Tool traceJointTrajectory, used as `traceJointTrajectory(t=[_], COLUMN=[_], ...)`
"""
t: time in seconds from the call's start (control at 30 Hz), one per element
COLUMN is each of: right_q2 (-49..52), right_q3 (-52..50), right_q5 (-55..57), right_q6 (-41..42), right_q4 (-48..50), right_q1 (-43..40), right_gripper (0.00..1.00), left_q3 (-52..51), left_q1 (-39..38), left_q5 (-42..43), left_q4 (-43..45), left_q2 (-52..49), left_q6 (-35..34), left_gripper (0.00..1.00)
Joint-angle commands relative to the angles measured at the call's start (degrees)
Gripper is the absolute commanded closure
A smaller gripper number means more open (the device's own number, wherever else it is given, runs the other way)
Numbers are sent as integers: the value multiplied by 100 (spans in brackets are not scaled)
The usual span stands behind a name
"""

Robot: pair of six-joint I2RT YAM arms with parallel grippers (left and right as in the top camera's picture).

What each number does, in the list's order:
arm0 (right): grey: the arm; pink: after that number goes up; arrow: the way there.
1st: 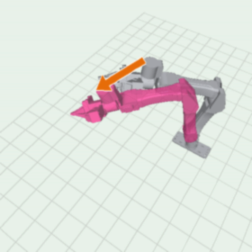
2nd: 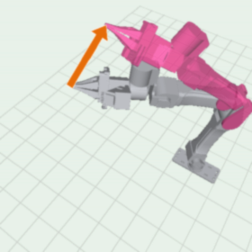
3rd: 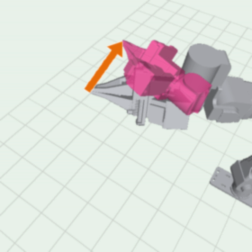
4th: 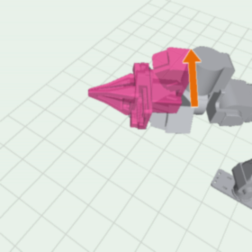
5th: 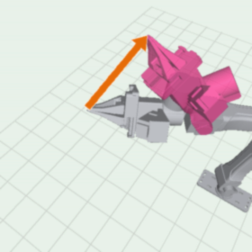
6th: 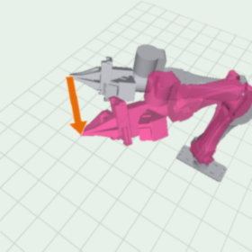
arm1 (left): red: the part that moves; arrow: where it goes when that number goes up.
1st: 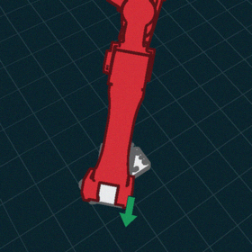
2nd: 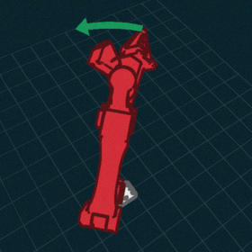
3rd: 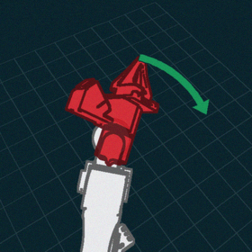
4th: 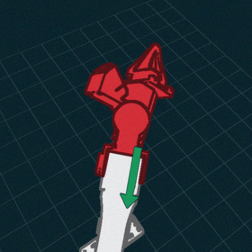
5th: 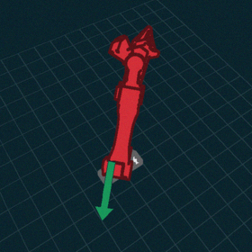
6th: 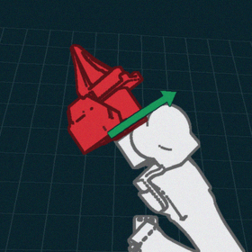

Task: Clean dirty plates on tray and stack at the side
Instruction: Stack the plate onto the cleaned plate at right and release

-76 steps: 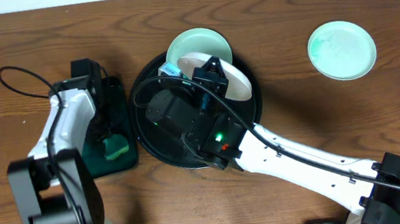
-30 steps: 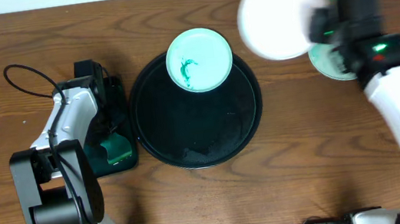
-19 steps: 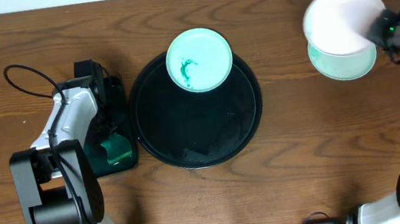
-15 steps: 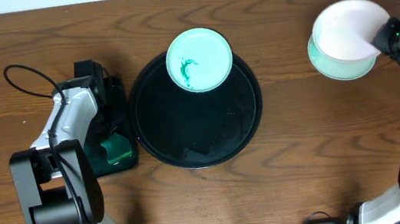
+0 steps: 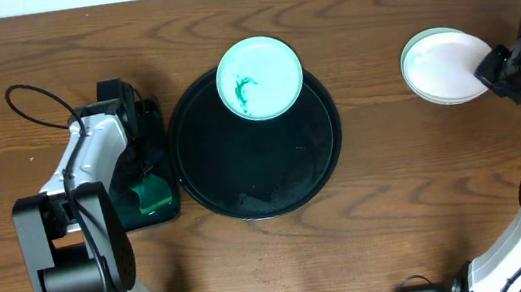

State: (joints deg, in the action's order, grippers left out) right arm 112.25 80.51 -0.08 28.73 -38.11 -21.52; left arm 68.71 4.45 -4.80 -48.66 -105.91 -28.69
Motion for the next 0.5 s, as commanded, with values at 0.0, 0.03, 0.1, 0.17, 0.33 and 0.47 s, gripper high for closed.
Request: traceJointTrajectory(t=[0.0, 0.03, 0.1, 0.17, 0.33, 0.47], right_q2=[76, 76, 74, 55, -247, -874], right_q3=[9, 9, 9, 11, 13, 13], right_q5=[131, 127, 107, 42, -269, -522], right_q6=[101, 101, 98, 94, -120, -986], right_q4=[-2, -9, -31, -50, -114, -92], right_q1=[-24, -24, -22, -22, -2, 133], right_gripper=[83, 79, 72, 60, 23, 1], left_q3=[-46, -46, -46, -46, -46, -46], left_q1=[26, 26, 26, 26, 26, 26], left_q5=[-11, -11, -11, -11, -11, -11], left_q4=[-35, -33, -33, -35, -33, -31], left_q2=[2, 2, 2, 2, 2, 2], left_q6=[-7, -7, -7, -7, -4, -7], left_gripper=[34, 34, 34, 34, 34, 34])
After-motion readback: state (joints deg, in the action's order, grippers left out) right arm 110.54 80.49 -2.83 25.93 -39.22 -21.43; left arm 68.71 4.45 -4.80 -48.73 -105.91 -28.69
